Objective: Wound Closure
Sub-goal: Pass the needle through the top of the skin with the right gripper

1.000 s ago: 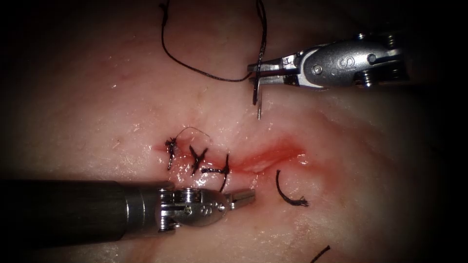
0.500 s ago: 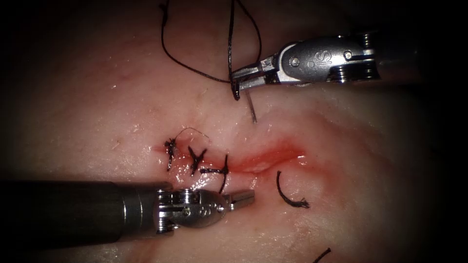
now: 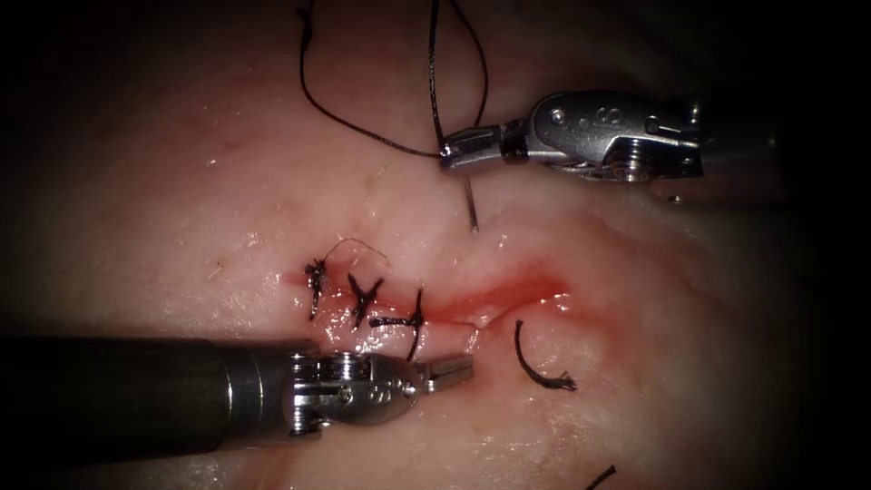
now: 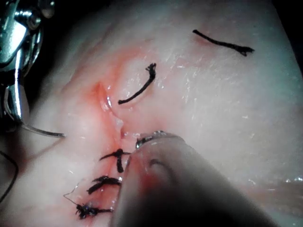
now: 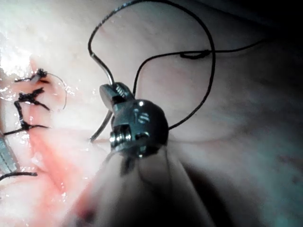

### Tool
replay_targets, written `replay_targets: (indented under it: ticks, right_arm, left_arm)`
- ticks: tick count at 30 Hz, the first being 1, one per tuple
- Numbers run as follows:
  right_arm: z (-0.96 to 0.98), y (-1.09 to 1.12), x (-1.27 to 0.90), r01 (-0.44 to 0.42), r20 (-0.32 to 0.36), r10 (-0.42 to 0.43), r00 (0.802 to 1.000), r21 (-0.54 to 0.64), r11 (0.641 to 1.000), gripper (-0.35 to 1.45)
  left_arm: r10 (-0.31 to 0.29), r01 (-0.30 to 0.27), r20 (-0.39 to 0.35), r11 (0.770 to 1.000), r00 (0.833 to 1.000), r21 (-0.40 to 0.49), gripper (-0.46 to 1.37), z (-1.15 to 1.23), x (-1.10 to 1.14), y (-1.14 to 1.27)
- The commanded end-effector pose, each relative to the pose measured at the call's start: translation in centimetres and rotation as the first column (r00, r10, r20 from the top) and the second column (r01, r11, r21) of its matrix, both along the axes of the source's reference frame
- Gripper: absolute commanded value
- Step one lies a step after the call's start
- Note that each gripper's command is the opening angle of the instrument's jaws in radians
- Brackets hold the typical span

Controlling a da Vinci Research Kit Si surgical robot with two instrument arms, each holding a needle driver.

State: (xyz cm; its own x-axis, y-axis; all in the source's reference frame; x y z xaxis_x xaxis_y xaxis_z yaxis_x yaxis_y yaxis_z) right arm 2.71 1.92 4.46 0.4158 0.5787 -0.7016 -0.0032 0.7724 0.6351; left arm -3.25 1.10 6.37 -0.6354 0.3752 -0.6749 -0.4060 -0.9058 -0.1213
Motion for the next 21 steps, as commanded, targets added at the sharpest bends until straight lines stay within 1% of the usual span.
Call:
replay_targets:
  ticks: [1, 3, 5, 6, 7, 10, 11, 13, 14, 15, 19, 21]
  right_arm:
    - [0.0, -0.05, 0.02, -0.005, -0.006, 0.005, 1.0, 0.024, 1.0, -0.35]
    - [0.0, -0.08, 0.02, -0.009, -0.003, 0.009, 1.0, 0.032, 0.999, -0.35]
    - [0.0, -0.14, 0.02, -0.025, 0.011, 0.024, 1.0, 0.081, 0.996, -0.35]
    - [0.0, -0.15, 0.01, -0.026, 0.012, 0.026, 1.0, 0.085, 0.996, -0.35]
    - [0.01, -0.18, 0.0, -0.038, 0.026, 0.035, 0.999, 0.126, 0.991, -0.35]
    - [0.01, -0.23, -0.03, -0.1, 0.062, 0.089, 0.994, 0.216, 0.971, -0.35]
    - [0.01, -0.26, -0.04, -0.123, 0.073, 0.107, 0.992, 0.259, 0.958, -0.35]
    - [0.0, -0.31, -0.04, -0.135, 0.08, 0.116, 0.99, 0.291, 0.947, -0.35]
    - [-0.01, -0.36, -0.05, -0.15, 0.095, 0.126, 0.988, 0.328, 0.933, -0.35]
    - [-0.02, -0.37, -0.05, -0.152, 0.096, 0.126, 0.987, 0.332, 0.931, -0.35]
    - [-0.05, -0.54, -0.05, -0.188, 0.128, 0.148, 0.981, 0.406, 0.895, -0.35]
    - [-0.06, -0.64, -0.05, -0.192, 0.144, 0.143, 0.979, 0.438, 0.878, -0.35]
  left_arm:
    - [0.001, -0.001, 0.004, 1.0, 1.0, 0.003, -0.35, 0.01, 0.0, 0.0]
    - [0.001, -0.001, 0.004, 1.0, 1.0, 0.003, -0.35, 0.01, 0.0, 0.01]
    - [0.001, -0.001, 0.004, 1.0, 1.0, 0.003, -0.35, 0.01, 0.0, 0.01]
    - [0.001, -0.001, 0.004, 1.0, 1.0, 0.003, -0.35, 0.01, 0.0, 0.02]
    - [0.001, -0.001, 0.004, 1.0, 1.0, 0.004, -0.35, 0.01, 0.0, 0.02]
    - [0.003, -0.003, 0.005, 1.0, 1.0, 0.0, -0.35, 0.01, 0.01, 0.04]
    - [0.001, -0.001, 0.006, 1.0, 1.0, 0.0, -0.35, 0.01, 0.01, 0.04]
    - [0.001, -0.001, 0.006, 1.0, 1.0, 0.0, -0.35, 0.01, 0.01, 0.04]
    - [-0.001, 0.001, 0.008, 1.0, 1.0, 0.0, -0.35, 0.01, 0.01, 0.04]
    - [-0.001, 0.001, 0.008, 1.0, 1.0, 0.0, -0.35, 0.01, 0.01, 0.04]
    - [-0.001, 0.001, 0.008, 1.0, 1.0, 0.001, -0.35, 0.02, 0.01, 0.06]
    - [-0.004, 0.004, 0.01, 1.0, 1.0, 0.0, -0.35, 0.02, 0.01, 0.06]
